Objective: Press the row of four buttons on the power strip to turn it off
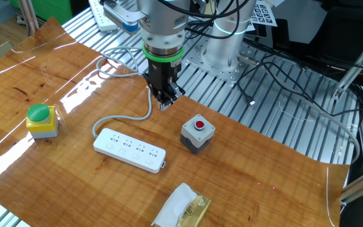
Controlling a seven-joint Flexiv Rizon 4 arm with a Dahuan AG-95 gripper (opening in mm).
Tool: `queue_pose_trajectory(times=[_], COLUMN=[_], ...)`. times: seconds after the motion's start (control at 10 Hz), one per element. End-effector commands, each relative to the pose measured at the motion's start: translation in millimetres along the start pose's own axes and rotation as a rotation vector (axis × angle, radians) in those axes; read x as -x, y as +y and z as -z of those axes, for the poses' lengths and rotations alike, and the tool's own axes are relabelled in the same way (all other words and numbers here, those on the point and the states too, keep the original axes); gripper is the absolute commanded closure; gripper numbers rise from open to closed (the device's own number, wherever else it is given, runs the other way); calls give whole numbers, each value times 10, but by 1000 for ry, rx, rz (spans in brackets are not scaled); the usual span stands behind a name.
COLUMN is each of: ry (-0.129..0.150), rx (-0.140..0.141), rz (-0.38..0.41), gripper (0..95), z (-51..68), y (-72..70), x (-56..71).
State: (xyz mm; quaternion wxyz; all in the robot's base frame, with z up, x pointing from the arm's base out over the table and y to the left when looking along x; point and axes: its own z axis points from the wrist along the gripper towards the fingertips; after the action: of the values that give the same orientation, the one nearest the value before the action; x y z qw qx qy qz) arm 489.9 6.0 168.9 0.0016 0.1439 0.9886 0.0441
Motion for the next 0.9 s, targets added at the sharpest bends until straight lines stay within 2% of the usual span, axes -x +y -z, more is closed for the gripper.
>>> queue_pose_trajectory(times=[0.1,0.2,0.4,0.9], ry=[11,23,14,13], rx=[3,-3,-6,-16], rz=[-123,-157,-202,-391], gripper=[950,950,950,950], z=[-4,-5,-4,-25], y=[14,15,15,-36], x=[-5,-4,-3,36])
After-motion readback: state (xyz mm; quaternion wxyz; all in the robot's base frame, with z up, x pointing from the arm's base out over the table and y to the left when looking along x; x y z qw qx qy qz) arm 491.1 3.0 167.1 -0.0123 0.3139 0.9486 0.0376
